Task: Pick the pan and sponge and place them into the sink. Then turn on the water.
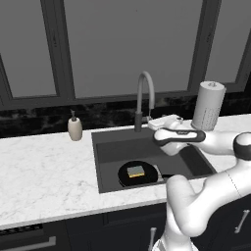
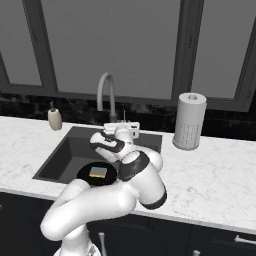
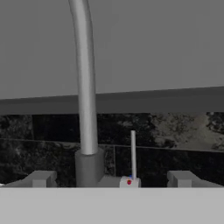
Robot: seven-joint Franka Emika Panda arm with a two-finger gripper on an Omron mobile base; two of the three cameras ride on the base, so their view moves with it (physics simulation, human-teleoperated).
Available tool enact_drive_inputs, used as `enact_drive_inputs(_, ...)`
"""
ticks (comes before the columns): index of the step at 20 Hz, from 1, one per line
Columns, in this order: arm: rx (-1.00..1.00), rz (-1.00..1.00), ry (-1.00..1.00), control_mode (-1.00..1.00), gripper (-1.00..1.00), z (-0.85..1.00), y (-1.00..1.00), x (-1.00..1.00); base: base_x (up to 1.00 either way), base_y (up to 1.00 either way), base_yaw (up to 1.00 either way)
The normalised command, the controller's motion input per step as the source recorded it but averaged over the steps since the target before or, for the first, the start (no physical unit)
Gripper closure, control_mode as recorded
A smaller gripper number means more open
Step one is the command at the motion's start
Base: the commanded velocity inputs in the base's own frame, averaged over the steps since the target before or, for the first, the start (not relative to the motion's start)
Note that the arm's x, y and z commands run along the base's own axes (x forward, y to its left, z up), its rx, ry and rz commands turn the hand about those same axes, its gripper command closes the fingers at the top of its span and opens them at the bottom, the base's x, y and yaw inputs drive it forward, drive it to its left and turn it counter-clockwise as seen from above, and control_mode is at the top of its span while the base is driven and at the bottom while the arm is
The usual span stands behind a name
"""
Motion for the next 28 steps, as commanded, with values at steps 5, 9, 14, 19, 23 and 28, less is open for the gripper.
enact_drive_inputs(5,0.0,0.01,0.0,-1.0,-1.0,0.0,-0.08,0.36,0.0,0.0,0.0)
enact_drive_inputs(9,0.0,0.0,0.0,-1.0,-1.0,0.0,-0.01,0.3,0.0,0.0,0.0)
enact_drive_inputs(14,0.0,0.0,0.0,-1.0,-1.0,-0.02,0.0,0.15,0.0,0.0,0.0)
enact_drive_inputs(19,0.0,0.0,-0.02,-1.0,-1.0,-0.02,0.0,0.06,0.0,0.0,0.0)
enact_drive_inputs(23,0.0,0.0,-0.03,-1.0,-1.0,0.0,0.0,0.2,0.0,0.0,0.0)
enact_drive_inputs(28,0.0,0.0,-0.01,-1.0,-1.0,0.0,-0.03,0.34,0.0,0.0,0.0)
